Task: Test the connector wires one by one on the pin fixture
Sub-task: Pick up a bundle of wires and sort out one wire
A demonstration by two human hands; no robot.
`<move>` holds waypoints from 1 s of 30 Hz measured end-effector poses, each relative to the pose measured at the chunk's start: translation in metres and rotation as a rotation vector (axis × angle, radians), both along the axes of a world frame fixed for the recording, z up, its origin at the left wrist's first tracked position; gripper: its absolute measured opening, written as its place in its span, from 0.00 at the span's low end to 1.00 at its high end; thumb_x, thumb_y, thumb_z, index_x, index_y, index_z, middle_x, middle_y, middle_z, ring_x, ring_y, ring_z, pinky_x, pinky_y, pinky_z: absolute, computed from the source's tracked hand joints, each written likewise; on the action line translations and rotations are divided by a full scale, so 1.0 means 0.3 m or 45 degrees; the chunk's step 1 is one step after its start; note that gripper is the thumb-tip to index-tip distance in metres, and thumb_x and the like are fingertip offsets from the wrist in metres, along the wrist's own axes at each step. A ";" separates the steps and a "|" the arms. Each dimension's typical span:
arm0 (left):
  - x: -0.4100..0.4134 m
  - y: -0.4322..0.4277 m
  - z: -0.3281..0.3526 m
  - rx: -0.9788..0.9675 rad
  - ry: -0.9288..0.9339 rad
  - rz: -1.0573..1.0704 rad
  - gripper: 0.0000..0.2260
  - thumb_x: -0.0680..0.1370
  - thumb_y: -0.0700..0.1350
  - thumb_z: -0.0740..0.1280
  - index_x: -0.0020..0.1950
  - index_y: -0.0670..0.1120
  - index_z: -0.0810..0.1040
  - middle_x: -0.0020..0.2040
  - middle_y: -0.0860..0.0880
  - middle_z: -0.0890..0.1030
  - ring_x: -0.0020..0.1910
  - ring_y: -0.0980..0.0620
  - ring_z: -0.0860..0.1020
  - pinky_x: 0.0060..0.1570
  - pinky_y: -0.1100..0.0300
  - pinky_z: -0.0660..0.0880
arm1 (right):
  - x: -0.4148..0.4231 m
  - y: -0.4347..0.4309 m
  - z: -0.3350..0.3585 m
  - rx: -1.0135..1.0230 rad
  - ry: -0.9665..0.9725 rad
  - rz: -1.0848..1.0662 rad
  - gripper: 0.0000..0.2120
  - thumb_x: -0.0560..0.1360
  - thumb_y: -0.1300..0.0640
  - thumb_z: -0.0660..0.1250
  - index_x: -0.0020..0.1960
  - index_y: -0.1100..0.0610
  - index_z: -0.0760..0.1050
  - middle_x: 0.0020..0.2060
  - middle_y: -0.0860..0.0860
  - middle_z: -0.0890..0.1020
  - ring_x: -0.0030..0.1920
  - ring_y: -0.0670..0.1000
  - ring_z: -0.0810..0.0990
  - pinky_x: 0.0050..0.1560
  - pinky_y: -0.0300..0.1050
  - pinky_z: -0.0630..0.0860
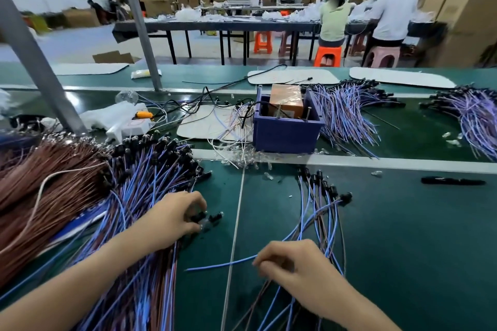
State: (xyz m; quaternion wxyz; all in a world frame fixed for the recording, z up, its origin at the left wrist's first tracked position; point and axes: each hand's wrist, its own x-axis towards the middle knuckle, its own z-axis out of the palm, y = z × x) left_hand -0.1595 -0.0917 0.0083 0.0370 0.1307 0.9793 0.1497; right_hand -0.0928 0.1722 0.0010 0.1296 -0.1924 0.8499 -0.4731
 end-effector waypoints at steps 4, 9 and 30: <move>-0.008 0.045 0.070 0.304 0.030 0.031 0.11 0.69 0.43 0.77 0.48 0.50 0.80 0.39 0.56 0.79 0.35 0.64 0.75 0.35 0.75 0.68 | -0.061 -0.066 0.019 -0.322 -0.316 -0.064 0.06 0.78 0.61 0.65 0.47 0.60 0.80 0.32 0.52 0.82 0.32 0.48 0.79 0.34 0.40 0.77; -0.007 0.145 0.187 0.708 0.204 0.033 0.11 0.72 0.40 0.74 0.46 0.55 0.79 0.38 0.57 0.81 0.34 0.64 0.77 0.38 0.69 0.72 | -0.154 -0.158 0.093 -0.773 -0.895 -0.260 0.19 0.82 0.49 0.57 0.56 0.65 0.75 0.35 0.61 0.83 0.31 0.55 0.82 0.33 0.43 0.80; -0.098 0.303 0.237 0.681 0.270 -0.622 0.18 0.71 0.34 0.61 0.54 0.49 0.81 0.57 0.55 0.80 0.55 0.61 0.78 0.58 0.67 0.71 | -0.513 0.006 0.298 -1.332 -0.440 -0.457 0.11 0.79 0.55 0.61 0.46 0.57 0.81 0.32 0.50 0.82 0.20 0.43 0.62 0.18 0.32 0.57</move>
